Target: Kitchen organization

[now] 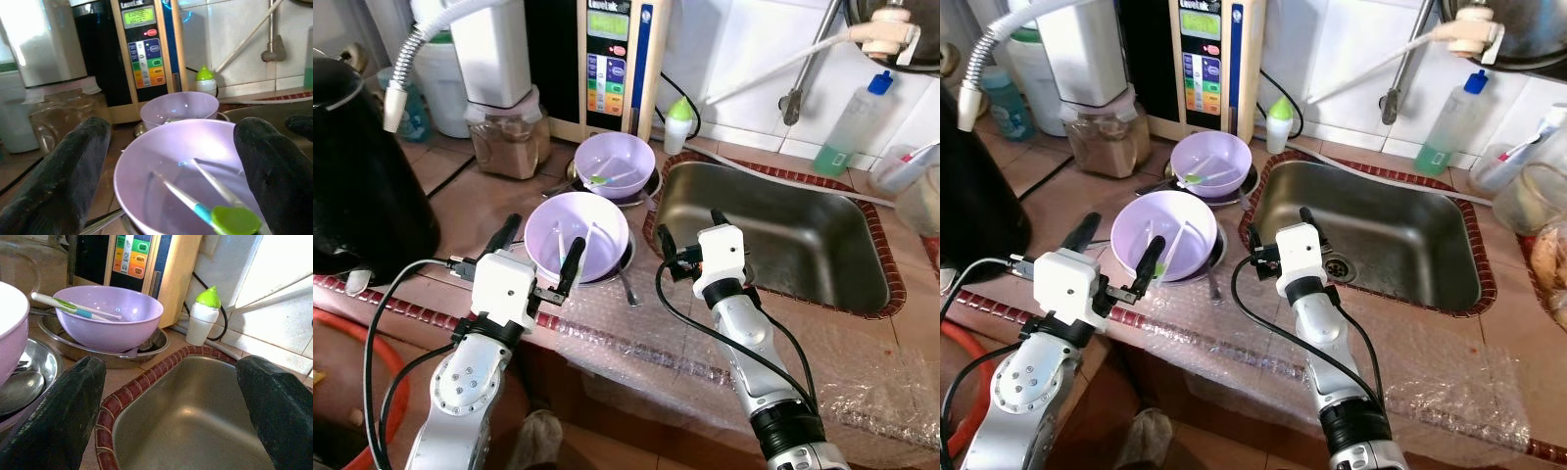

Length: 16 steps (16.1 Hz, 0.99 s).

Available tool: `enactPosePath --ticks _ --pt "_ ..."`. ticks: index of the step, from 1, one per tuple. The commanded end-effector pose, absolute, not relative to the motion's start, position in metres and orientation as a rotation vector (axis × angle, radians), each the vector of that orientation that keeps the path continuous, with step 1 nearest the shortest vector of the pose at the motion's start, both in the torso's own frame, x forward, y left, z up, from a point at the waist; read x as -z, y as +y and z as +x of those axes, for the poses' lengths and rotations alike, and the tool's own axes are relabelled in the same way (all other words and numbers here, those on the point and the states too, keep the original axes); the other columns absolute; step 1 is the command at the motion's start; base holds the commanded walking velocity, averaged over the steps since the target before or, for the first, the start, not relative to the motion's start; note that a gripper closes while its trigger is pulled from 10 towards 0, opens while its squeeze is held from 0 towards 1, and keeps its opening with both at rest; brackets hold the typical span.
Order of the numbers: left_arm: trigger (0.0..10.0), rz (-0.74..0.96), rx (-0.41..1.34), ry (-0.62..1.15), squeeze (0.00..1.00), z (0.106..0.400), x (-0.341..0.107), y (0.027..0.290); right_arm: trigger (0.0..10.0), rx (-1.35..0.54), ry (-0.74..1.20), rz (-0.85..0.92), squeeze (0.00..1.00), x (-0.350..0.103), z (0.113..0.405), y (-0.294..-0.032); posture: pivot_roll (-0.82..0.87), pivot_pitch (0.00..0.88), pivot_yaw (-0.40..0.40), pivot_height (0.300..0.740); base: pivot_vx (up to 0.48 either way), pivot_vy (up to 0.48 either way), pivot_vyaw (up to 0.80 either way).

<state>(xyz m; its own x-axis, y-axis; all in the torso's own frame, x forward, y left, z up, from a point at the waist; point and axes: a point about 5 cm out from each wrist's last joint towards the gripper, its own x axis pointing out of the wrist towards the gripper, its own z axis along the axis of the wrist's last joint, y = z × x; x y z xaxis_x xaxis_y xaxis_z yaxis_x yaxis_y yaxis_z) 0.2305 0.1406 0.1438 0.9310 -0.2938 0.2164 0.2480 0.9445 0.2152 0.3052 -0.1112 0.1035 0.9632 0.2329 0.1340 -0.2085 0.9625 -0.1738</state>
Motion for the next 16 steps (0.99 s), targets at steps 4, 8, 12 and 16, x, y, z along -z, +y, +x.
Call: enactPosePath --ticks 4,8,12,16 --pt "10.0 0.188 0.294 -0.262 0.0 0.2326 -0.1468 0.1346 10.0 -0.215 -0.152 -0.162 0.0 -0.1051 0.3082 -0.1143 0.08 0.0 -0.048 0.74 0.0 0.0 -0.48" --pt "10.0 0.197 0.292 -0.268 0.0 0.2333 -0.1481 0.1355 10.0 -0.211 -0.148 -0.162 0.0 -0.1042 0.3082 -0.1149 0.08 0.0 -0.044 0.74 0.0 -0.293 0.0" --pt "10.0 0.201 0.29 -0.27 0.0 0.2333 -0.149 0.1359 10.0 -0.212 -0.149 -0.163 0.0 -0.1042 0.3084 -0.1143 0.08 0.0 -0.042 0.74 0.0 -0.368 0.0" --pt "10.0 0.205 0.279 -0.278 0.0 0.2324 -0.151 0.138 10.0 -0.214 -0.148 -0.164 0.0 -0.1038 0.3087 -0.1137 0.08 0.0 -0.042 0.74 0.0 -0.227 0.0"
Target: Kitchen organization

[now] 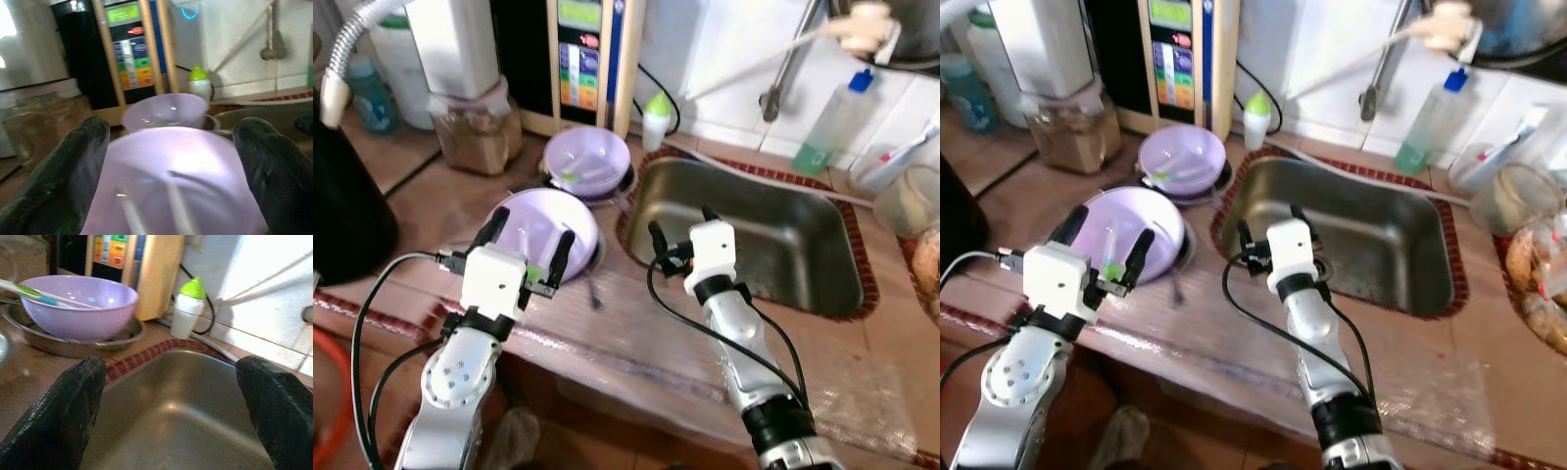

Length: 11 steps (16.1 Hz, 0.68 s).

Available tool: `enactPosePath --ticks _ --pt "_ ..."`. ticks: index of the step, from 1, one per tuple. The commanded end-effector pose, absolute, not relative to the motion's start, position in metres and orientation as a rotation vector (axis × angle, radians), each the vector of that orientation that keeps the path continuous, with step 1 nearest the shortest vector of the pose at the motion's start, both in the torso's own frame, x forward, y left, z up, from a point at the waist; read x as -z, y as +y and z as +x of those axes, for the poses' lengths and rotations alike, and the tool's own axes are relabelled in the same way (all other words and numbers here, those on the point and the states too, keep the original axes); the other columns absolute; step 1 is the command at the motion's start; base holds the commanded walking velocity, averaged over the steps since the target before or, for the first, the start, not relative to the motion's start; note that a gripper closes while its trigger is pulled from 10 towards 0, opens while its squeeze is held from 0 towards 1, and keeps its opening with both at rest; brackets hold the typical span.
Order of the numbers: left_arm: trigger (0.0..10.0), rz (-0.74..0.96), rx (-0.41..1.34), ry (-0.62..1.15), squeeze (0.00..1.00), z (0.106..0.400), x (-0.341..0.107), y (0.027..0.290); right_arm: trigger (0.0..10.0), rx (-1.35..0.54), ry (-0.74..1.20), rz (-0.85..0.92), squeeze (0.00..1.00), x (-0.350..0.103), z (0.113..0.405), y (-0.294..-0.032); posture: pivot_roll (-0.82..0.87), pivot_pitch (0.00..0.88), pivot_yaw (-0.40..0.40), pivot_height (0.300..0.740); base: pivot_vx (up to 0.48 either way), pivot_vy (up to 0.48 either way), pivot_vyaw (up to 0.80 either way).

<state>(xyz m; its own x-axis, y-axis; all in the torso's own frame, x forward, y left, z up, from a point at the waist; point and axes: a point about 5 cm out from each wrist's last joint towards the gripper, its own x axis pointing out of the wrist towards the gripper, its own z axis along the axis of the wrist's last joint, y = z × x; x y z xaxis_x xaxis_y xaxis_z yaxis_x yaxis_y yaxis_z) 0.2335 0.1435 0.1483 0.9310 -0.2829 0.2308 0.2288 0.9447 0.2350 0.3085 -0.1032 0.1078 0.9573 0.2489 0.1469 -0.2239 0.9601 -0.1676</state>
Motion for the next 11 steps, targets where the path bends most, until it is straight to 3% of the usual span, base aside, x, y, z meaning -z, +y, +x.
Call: enactPosePath --ticks 1,11 --pt "10.0 0.207 0.277 -0.278 0.0 0.232 -0.151 0.138 10.0 -0.214 -0.147 -0.164 0.0 -0.104 0.309 -0.114 0.09 0.0 -0.043 0.74 0.0 0.0 0.0" --pt "10.0 0.267 0.187 -0.286 0.0 0.22 -0.147 0.151 10.0 -0.231 -0.137 -0.167 0.0 -0.101 0.307 -0.113 0.09 0.0 -0.056 0.74 0.0 0.0 0.0"
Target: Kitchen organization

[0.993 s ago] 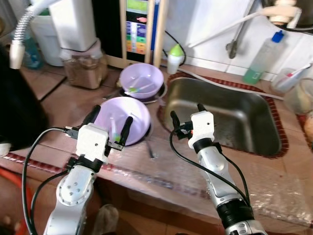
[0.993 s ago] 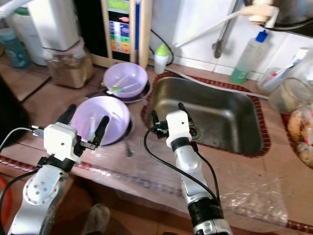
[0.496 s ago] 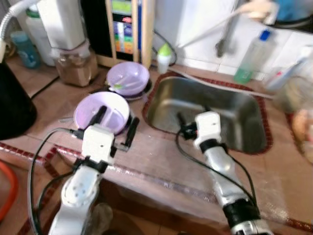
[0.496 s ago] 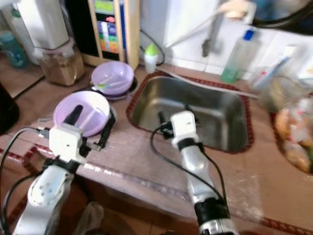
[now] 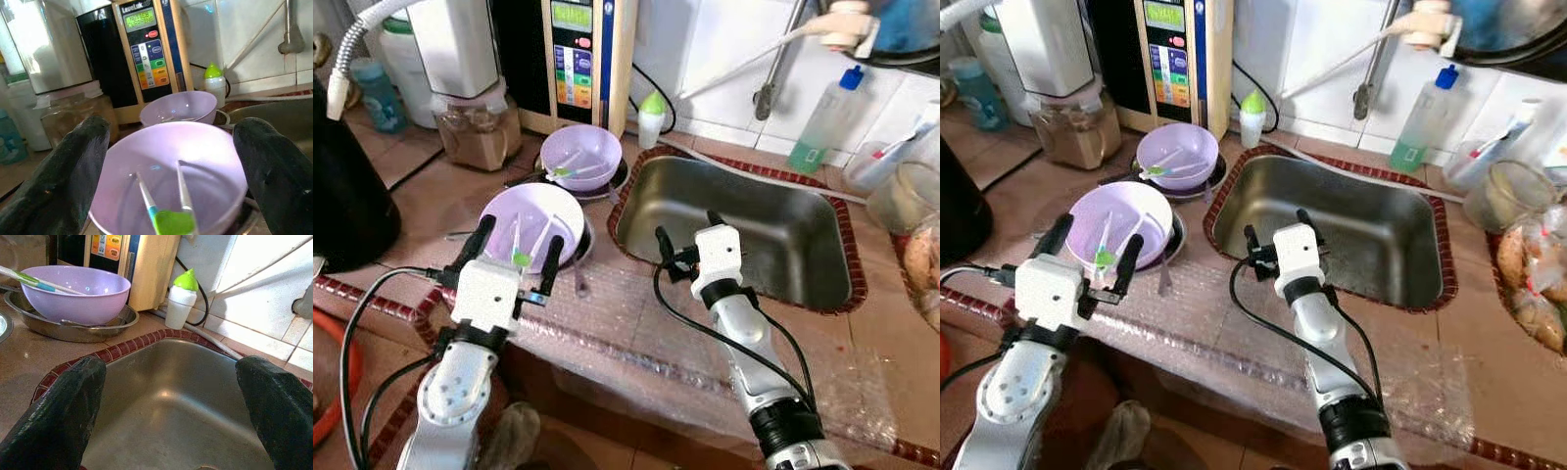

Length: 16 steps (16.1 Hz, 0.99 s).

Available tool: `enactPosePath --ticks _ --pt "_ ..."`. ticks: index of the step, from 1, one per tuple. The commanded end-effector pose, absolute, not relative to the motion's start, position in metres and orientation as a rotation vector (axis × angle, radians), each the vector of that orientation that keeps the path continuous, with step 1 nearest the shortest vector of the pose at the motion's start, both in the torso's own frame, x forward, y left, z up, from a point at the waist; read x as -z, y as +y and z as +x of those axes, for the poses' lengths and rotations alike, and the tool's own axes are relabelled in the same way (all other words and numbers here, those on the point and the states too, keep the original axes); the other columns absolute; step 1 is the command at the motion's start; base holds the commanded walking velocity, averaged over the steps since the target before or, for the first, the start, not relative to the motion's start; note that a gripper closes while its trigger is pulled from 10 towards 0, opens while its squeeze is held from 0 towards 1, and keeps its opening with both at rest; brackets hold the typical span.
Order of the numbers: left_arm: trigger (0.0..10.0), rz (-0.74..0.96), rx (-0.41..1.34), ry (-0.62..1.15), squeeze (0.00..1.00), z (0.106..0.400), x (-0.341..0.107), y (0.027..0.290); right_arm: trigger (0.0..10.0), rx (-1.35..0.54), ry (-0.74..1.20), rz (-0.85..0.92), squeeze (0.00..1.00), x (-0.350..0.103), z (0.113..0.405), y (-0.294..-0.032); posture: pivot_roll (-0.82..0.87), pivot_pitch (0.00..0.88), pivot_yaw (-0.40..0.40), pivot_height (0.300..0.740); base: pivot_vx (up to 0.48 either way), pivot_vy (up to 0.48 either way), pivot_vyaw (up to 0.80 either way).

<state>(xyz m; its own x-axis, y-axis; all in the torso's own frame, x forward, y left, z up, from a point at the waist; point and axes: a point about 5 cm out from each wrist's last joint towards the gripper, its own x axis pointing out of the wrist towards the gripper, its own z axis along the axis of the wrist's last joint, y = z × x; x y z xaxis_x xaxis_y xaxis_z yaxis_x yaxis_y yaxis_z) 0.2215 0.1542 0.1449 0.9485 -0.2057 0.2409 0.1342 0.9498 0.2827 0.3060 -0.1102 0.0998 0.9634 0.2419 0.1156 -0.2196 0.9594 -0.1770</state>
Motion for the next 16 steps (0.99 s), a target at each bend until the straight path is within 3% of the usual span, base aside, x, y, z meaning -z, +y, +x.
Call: enactPosePath --ticks 1,9,10,11,16 --pt "10.0 0.266 0.203 -0.273 0.0 0.217 -0.142 0.152 10.0 -0.233 -0.135 -0.166 0.0 -0.1 0.307 -0.112 0.09 0.0 -0.059 0.74 0.0 0.0 0.0" --pt "10.0 0.289 0.254 -0.196 0.0 0.206 -0.106 0.153 10.0 -0.242 -0.138 -0.175 0.0 -0.103 0.31 -0.112 0.08 0.0 -0.073 0.74 0.0 0.0 0.0" --pt "2.8 0.288 0.258 -0.193 0.0 0.207 -0.103 0.152 10.0 -0.243 -0.14 -0.176 0.0 -0.103 0.311 -0.112 0.08 0.0 -0.073 0.74 0.0 0.0 0.0" --pt "0.0 0.285 0.261 -0.187 0.0 0.209 -0.099 0.152 10.0 -0.244 -0.142 -0.178 0.0 -0.104 0.311 -0.112 0.08 0.0 -0.074 0.74 0.0 0.0 0.0" --pt "0.0 0.29 0.257 -0.193 0.0 0.218 -0.093 0.151 10.0 -0.24 -0.142 -0.175 0.0 -0.104 0.31 -0.112 0.07 0.0 -0.066 0.74 0.0 0.0 0.0"
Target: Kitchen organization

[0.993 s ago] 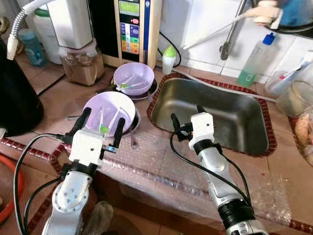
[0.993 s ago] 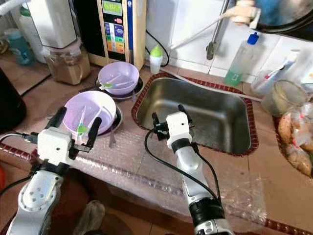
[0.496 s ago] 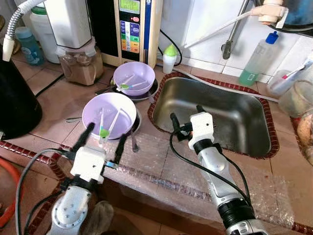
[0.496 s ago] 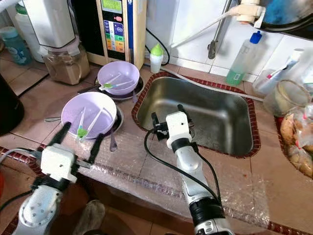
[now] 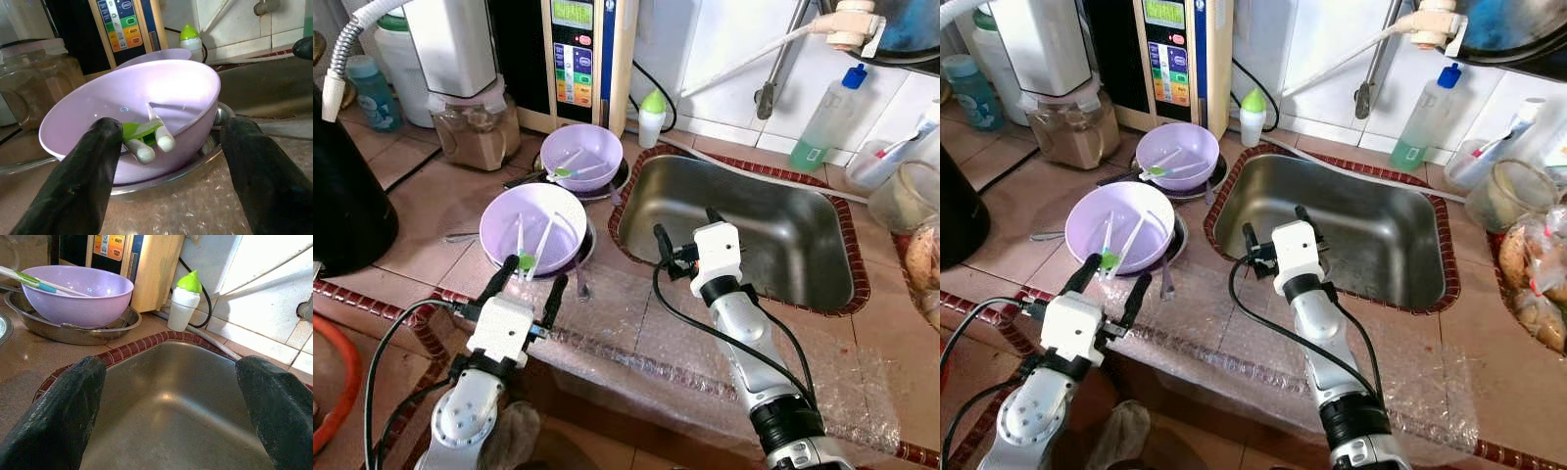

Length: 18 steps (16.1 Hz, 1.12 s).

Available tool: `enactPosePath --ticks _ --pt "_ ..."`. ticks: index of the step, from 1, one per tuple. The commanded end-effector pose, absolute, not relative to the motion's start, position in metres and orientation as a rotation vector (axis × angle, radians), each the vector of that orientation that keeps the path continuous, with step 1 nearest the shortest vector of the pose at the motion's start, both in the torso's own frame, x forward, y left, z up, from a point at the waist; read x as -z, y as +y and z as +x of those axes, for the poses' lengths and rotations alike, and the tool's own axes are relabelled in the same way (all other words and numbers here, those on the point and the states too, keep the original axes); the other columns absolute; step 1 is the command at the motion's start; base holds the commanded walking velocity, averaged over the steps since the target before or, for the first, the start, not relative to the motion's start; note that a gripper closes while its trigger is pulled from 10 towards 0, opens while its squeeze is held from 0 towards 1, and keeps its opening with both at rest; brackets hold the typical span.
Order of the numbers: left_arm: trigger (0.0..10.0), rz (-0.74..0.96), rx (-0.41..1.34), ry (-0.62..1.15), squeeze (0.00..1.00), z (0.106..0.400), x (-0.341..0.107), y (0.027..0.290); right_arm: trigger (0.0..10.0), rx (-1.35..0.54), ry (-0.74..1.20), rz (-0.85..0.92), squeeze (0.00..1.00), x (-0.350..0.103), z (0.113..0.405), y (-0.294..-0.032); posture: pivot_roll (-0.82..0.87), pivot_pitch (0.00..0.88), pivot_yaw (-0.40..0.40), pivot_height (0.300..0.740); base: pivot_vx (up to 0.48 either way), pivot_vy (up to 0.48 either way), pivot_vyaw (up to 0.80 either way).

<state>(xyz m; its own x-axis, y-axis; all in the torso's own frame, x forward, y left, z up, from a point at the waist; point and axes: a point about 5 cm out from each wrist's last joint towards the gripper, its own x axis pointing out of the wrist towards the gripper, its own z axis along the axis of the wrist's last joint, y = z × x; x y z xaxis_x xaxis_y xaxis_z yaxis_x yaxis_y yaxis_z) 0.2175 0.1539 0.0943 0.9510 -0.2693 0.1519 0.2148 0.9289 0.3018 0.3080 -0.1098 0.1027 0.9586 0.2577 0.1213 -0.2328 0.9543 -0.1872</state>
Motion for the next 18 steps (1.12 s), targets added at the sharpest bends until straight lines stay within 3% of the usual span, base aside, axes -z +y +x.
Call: enactPosePath --ticks 1,18 --pt "0.0 0.291 0.257 -0.196 0.0 0.219 -0.093 0.151 10.0 -0.243 -0.141 -0.169 0.0 -0.104 0.31 -0.112 0.07 0.0 -0.066 0.74 0.0 0.0 0.0" --pt "0.0 0.34 0.261 -0.266 0.0 0.219 -0.109 0.157 10.0 -0.253 -0.14 -0.149 0.0 -0.103 0.312 -0.108 0.09 0.0 -0.054 0.74 0.0 0.0 0.0"
